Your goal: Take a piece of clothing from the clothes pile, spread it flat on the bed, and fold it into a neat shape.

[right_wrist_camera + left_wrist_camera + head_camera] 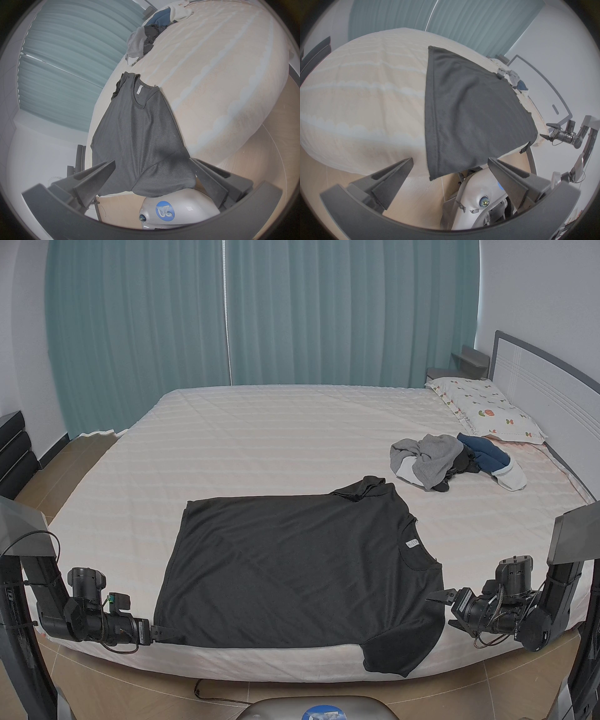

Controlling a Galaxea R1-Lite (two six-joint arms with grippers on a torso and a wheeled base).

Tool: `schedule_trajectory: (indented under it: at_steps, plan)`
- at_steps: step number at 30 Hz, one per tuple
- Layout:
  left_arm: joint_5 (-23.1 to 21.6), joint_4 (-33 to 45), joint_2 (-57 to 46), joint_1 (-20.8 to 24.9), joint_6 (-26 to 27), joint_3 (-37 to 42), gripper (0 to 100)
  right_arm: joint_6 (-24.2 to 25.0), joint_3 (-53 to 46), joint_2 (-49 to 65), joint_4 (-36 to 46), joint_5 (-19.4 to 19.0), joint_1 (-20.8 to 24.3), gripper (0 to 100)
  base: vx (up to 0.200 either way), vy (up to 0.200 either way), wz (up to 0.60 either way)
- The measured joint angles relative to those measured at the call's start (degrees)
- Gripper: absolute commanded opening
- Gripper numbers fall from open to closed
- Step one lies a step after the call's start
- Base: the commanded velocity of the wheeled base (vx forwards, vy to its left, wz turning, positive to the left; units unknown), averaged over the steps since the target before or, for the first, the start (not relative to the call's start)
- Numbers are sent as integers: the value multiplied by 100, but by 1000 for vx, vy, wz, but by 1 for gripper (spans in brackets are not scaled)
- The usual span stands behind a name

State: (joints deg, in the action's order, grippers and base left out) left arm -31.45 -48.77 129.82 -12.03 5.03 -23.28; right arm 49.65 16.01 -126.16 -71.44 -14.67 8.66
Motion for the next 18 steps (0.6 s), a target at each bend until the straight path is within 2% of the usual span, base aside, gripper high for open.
schedule_trajectory:
  at_steps: [5,15,18]
  plan:
    - [258,-35,43,190,-15,61,100,0,4,0,2,2,0,100,0,0,0]
    - [343,-38,80,402,-24,30,100,0,9,0,0,0,0,100,0,0,0]
    - [521,-35,87,453,-26,27,100,0,11,0,2,2,-4,100,0,0,0]
